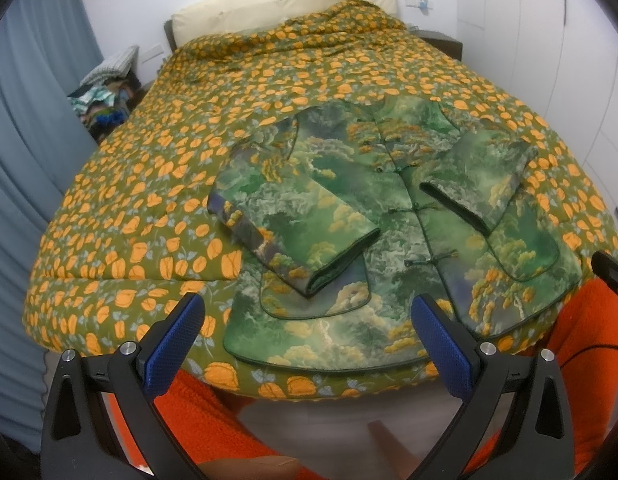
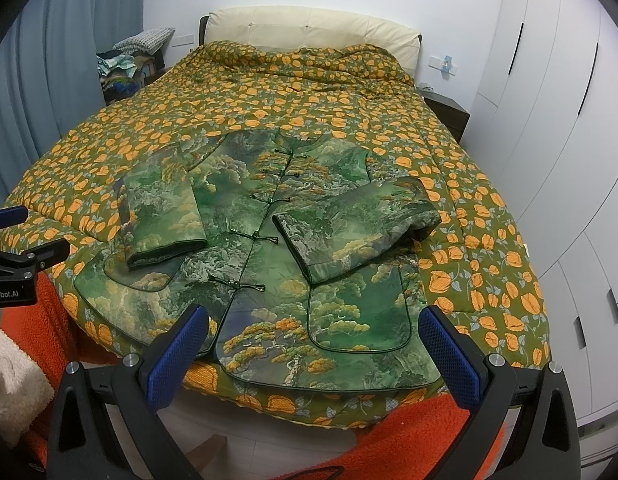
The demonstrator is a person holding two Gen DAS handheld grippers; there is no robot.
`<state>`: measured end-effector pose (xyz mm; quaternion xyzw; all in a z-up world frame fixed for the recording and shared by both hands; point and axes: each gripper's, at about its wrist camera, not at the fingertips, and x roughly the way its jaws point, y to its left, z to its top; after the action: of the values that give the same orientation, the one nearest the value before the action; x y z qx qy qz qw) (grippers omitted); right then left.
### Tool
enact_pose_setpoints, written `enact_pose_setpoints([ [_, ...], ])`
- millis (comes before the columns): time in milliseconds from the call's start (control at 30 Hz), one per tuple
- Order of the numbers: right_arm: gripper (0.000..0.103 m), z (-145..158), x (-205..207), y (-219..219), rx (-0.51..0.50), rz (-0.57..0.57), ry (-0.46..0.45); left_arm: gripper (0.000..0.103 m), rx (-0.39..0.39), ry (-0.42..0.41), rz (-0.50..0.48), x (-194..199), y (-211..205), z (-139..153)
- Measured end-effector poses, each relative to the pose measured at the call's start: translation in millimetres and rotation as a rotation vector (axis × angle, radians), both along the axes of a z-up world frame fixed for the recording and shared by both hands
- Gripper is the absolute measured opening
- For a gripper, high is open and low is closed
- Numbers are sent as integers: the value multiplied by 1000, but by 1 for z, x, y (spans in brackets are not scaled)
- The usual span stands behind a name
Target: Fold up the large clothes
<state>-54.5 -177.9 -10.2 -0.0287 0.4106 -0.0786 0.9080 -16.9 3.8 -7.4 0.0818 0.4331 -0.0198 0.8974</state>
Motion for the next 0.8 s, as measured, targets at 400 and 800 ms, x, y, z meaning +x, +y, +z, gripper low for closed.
enact_pose_setpoints([
  [400, 103, -3, 3, 0, 5, 1, 8, 103, 11, 16, 0, 7, -2, -1],
  [800, 103, -6, 4, -1, 9, 1, 16, 103, 18, 30, 3, 10, -4, -2],
])
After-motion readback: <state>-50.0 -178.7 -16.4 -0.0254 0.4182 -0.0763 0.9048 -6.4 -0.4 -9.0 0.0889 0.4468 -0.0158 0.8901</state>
